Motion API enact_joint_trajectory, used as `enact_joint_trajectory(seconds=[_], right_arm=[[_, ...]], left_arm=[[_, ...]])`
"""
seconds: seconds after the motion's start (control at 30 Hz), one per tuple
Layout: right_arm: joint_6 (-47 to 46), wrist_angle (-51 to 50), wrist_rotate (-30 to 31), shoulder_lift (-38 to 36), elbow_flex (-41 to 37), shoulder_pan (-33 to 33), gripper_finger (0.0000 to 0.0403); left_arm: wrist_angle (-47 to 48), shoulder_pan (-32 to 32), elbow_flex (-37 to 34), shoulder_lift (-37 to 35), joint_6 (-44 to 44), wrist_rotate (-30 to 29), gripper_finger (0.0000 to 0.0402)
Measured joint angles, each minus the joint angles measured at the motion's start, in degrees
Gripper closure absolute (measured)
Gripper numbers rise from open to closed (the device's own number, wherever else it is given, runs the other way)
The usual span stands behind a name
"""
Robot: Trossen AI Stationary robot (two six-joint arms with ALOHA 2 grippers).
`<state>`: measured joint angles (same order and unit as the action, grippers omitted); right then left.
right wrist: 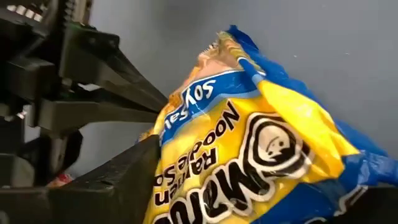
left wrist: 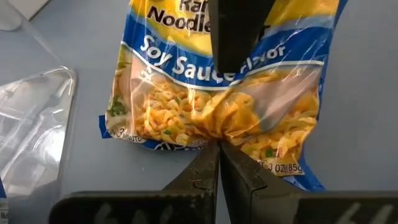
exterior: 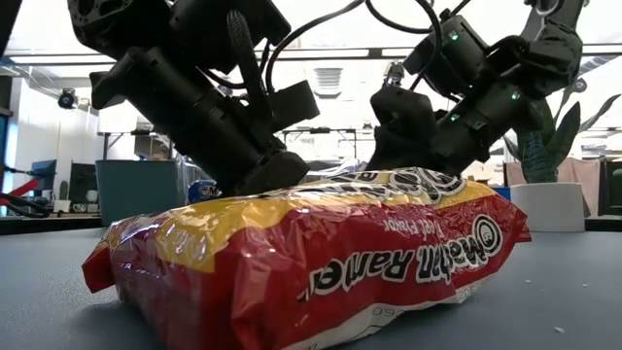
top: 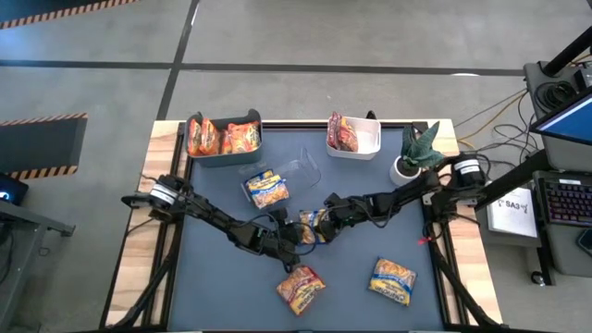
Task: Sort Maruchan noodles
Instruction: Put the blue noodle pack into the transparent bin
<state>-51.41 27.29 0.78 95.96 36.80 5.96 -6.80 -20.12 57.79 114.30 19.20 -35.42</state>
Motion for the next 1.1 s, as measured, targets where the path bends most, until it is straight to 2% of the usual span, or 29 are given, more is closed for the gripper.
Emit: enact_joint_trajectory(seconds=[0.27, 0.5, 0.73, 0.87, 1.1], right_arm=[[-0.3, 0.5, -1.2, -0.9, 0.0, 0.0, 0.0209], [0.0, 0.8, -1.2, -1.1, 0.2, 0.0, 0.0256], [1.4, 0.2, -2.0, -2.5, 0.3, 0.0, 0.0274], [2.5, -1.5, -2.2, -4.8, 0.1, 0.0, 0.0276], [3.7, -4.6, -2.1, -8.9, 0.1, 0.0, 0.0286]], left_arm=[[-0.3, -0.1, 0.0, 0.0, 0.6, -0.1, 0.0401], [0.2, -0.8, 0.2, -1.6, -0.2, -0.4, 0.0401], [2.2, -3.1, 0.2, -7.2, -5.9, -3.0, 0.0401], [6.4, -3.7, 0.2, -10.9, -8.8, -3.3, 0.0401], [16.7, -3.9, -1.5, -18.7, -9.7, -11.4, 0.0401]])
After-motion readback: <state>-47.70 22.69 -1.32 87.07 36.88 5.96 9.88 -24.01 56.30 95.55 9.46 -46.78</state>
